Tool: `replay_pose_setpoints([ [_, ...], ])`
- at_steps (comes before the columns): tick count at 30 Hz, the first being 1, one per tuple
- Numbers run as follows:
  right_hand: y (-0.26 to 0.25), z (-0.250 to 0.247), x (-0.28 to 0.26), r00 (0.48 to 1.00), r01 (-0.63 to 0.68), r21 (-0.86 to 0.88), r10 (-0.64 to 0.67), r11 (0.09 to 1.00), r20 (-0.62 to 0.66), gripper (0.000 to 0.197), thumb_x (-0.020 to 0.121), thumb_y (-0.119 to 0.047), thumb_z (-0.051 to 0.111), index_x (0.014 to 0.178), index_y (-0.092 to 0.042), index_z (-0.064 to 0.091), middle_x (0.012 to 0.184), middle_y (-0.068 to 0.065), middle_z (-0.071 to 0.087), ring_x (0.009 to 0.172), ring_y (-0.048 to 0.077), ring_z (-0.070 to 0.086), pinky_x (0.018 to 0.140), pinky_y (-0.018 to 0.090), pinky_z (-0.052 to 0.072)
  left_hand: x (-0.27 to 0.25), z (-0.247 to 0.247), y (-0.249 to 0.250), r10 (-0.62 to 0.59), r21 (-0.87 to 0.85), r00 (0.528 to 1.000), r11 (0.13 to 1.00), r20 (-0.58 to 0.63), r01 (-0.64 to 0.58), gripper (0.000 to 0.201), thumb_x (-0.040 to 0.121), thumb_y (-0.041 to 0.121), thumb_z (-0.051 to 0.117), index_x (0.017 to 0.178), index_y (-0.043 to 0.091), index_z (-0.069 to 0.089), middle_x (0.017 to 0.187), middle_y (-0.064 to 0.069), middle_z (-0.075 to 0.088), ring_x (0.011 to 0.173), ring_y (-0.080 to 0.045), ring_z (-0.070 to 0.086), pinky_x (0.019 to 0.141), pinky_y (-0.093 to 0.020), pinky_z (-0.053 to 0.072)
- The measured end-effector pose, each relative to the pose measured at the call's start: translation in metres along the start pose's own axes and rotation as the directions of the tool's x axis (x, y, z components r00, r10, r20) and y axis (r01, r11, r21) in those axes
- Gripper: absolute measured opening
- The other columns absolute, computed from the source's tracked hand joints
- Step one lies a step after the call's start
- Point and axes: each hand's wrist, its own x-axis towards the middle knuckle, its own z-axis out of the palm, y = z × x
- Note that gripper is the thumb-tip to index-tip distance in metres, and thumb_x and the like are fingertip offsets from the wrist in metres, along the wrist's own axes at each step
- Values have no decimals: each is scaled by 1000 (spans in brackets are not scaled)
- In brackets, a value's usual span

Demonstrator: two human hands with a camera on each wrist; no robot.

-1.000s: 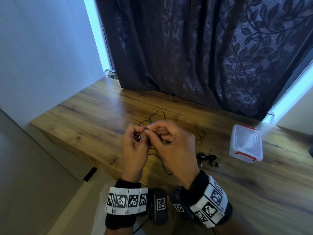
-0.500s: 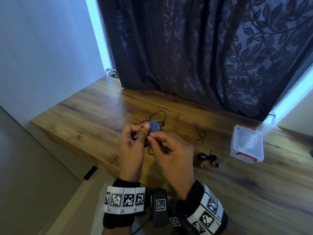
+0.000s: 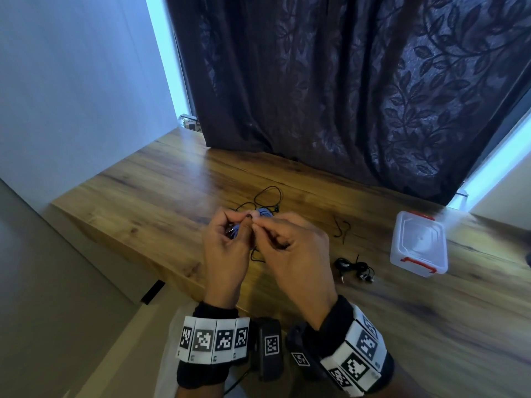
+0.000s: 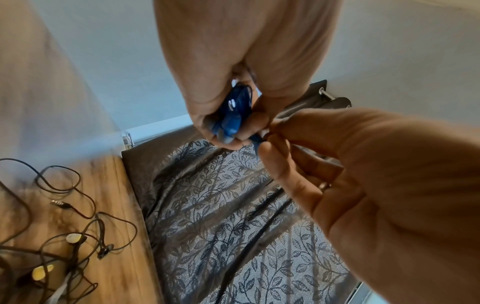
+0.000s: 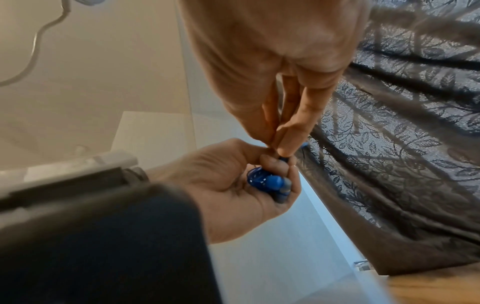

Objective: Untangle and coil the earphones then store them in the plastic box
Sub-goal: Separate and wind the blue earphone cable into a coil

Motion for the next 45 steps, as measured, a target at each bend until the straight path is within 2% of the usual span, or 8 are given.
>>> replay_pose_setpoints([
  [15, -2, -2, 2, 999, -15, 8, 15, 1000, 30, 14, 92, -15, 74, 104, -15, 79, 96, -2, 72, 74, 7, 69, 67, 24, 58, 0, -1, 1, 41, 9, 999, 999, 17, -41, 16, 93, -1, 61, 82, 12, 63, 90, -9, 70, 80, -14, 68, 61, -26, 56],
  [20, -4, -3, 8, 998, -58, 31, 58, 998, 13, 13, 90, -16, 75, 102, -16, 80, 95, -5, 73, 76, 7, 71, 69, 26, 59, 2, -4, -4, 160, 117, 985, 979, 71, -168, 18, 90, 12, 65, 79, 26, 61, 88, -21, 64, 77, -27, 65, 65, -46, 58],
  [24, -4, -6, 15, 993, -81, -29, 83, 996, 79, 18, 92, -18, 73, 109, -18, 77, 95, -13, 67, 81, 0, 66, 74, 15, 55, 3, -10, -10, 209, 249, 967, 938, 146, -240, 14, 88, 30, 59, 89, 16, 58, 89, -20, 61, 78, -40, 61, 66, -60, 50],
  [28, -4, -14, 26, 967, -80, -71, 94, 994, 235, 18, 93, -14, 70, 110, -20, 73, 94, -16, 60, 83, -1, 60, 72, 9, 48, 4, -11, -10, 205, 291, 961, 923, 185, -253, 15, 89, 34, 59, 89, 20, 56, 89, -18, 61, 77, -39, 60, 65, -60, 49],
  [34, -5, -29, 34, 941, -41, -29, 48, 999, 336, 15, 91, -4, 69, 89, -19, 67, 102, -9, 57, 88, 8, 59, 73, 19, 53, 3, -10, -7, 131, 300, 959, 932, 252, -206, 25, 88, 42, 60, 91, 18, 54, 89, -18, 61, 75, -37, 60, 63, -58, 50],
  [40, 3, -32, 33, 953, -125, 110, 89, 986, 290, 15, 89, -2, 70, 90, -17, 66, 94, -5, 63, 87, 15, 65, 77, 43, 58, 1, -12, -2, 45, 184, 936, 976, 349, -116, 26, 96, 28, 60, 98, 3, 52, 88, -19, 60, 70, -28, 57, 59, -28, 47],
  [42, 4, -33, 34, 946, -154, 116, 113, 981, 303, 15, 89, -5, 71, 89, -19, 66, 93, -7, 64, 89, 14, 66, 78, 44, 58, 2, -15, -3, 29, 155, 925, 983, 378, -94, 27, 96, 25, 56, 100, -1, 53, 79, -11, 59, 66, -13, 55, 58, -25, 46],
  [45, 1, -33, 34, 944, -117, 126, 71, 985, 323, 15, 88, -2, 73, 88, -15, 65, 96, -7, 61, 91, 13, 65, 76, 38, 60, 3, -18, -5, 8, 146, 927, 987, 376, -68, 31, 94, 28, 52, 101, -2, 54, 77, -7, 59, 68, -11, 56, 59, -22, 45],
])
